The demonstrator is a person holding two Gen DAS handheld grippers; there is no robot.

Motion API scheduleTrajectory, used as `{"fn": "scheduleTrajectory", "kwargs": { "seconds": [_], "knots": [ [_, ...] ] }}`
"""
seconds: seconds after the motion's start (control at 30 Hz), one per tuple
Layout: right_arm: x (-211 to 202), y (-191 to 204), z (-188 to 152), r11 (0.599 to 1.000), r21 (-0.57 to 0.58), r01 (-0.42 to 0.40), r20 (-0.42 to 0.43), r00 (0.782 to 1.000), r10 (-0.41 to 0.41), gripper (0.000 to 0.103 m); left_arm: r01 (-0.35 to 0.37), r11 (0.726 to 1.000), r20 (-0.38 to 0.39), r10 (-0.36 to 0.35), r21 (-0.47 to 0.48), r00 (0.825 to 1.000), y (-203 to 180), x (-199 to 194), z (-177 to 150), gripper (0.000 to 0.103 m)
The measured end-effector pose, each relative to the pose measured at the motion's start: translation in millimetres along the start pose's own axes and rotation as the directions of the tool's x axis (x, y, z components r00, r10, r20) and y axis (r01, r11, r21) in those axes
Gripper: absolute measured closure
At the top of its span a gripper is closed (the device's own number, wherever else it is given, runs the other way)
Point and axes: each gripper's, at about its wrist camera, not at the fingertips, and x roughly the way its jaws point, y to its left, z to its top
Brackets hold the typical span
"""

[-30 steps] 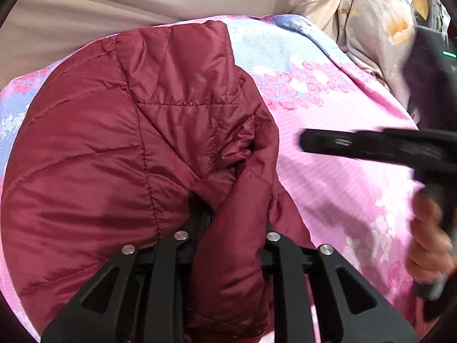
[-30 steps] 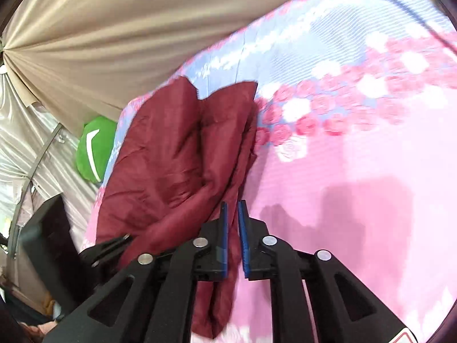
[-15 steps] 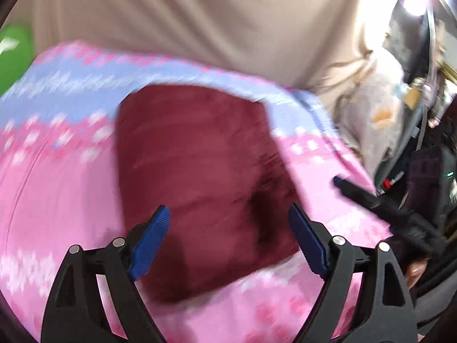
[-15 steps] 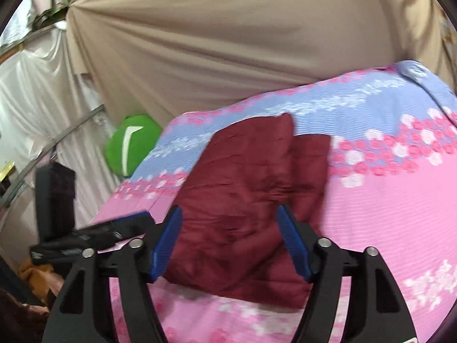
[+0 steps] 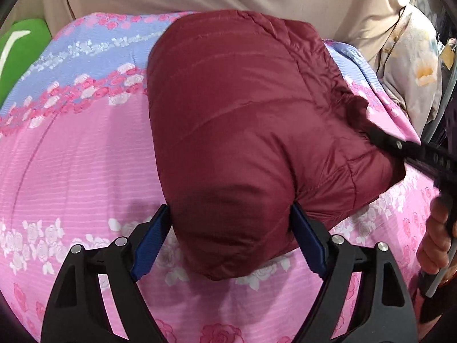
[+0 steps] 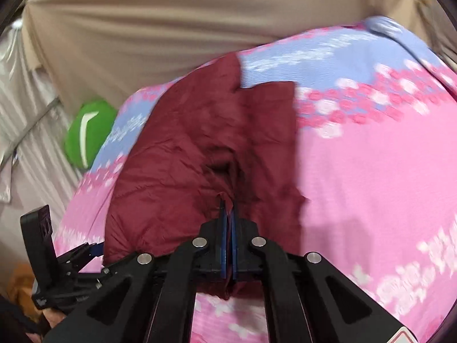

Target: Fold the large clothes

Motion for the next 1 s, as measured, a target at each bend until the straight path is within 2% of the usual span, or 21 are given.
{"fn": "scheduleTrajectory", "kwargs": {
  "seconds": [0.13,0.3,0.33,0.43,0.47,0.53,0.67,0.77,0.83,0.87,0.9,0.93,0.97,1.0],
  "knots": [
    [28,-24,-25,0.998,0.057,0.035,-0.101,0.994,-0.029,0.103,0.051,0.998,-0.060,-0.052,-0.023,0.997,5,23,2,0.022],
    [25,-19,-29,0.997,0.035,0.071,-0.117,0.991,-0.067,0.103,0.030,1.000,-0.055,-0.030,-0.001,0.998,3,18,1,0.022],
    [21,-17,-27,0.996,0.038,0.075,-0.108,0.992,-0.070,0.100,0.028,1.000,-0.051,-0.027,0.006,0.998,2,15,1,0.022],
    [-6,-2,-14,0.996,0.018,0.082,-0.009,0.997,-0.082,0.085,-0.007,0.999,-0.022,0.008,0.037,1.000,-2,7,1,0.022],
    [-12,4,-8,0.997,0.004,0.083,0.018,0.996,-0.083,0.070,-0.013,0.999,-0.018,0.014,0.042,1.000,-4,4,1,0.022],
    [-21,18,13,0.997,-0.022,0.072,0.077,0.995,-0.070,0.051,-0.008,0.999,-0.019,0.009,0.035,1.000,-4,1,3,0.022],
    [-4,32,45,0.994,-0.045,0.100,0.108,0.990,-0.095,0.044,-0.003,1.000,-0.010,0.003,0.016,1.000,-1,-8,7,0.022],
    [27,31,63,0.993,-0.023,0.113,0.086,0.990,-0.111,0.040,-0.009,1.000,0.018,0.009,0.019,1.000,-1,-20,8,0.023],
    [52,26,68,0.988,-0.003,0.152,0.057,0.987,-0.152,0.040,-0.012,1.000,0.044,0.011,0.022,0.999,-3,-31,10,0.023],
    [66,23,68,0.987,0.002,0.164,0.028,0.986,-0.164,0.044,-0.009,1.000,0.069,0.007,0.025,0.998,-3,-40,13,0.023],
    [71,22,67,0.989,0.005,0.150,0.014,0.989,-0.150,0.053,-0.004,1.000,0.089,0.002,0.028,0.996,-2,-47,16,0.023],
    [72,22,65,0.994,0.007,0.110,0.006,0.994,-0.110,0.076,0.000,1.000,0.115,-0.003,0.031,0.993,-2,-55,20,0.023],
    [69,22,64,0.997,0.016,0.070,0.009,0.998,-0.070,0.090,0.003,0.999,0.154,-0.008,0.032,0.988,-2,-65,26,0.021],
    [62,22,64,0.998,0.020,0.057,0.025,0.998,-0.057,0.094,0.005,1.000,0.185,-0.011,0.031,0.983,-2,-70,32,0.020]
  ]
}}
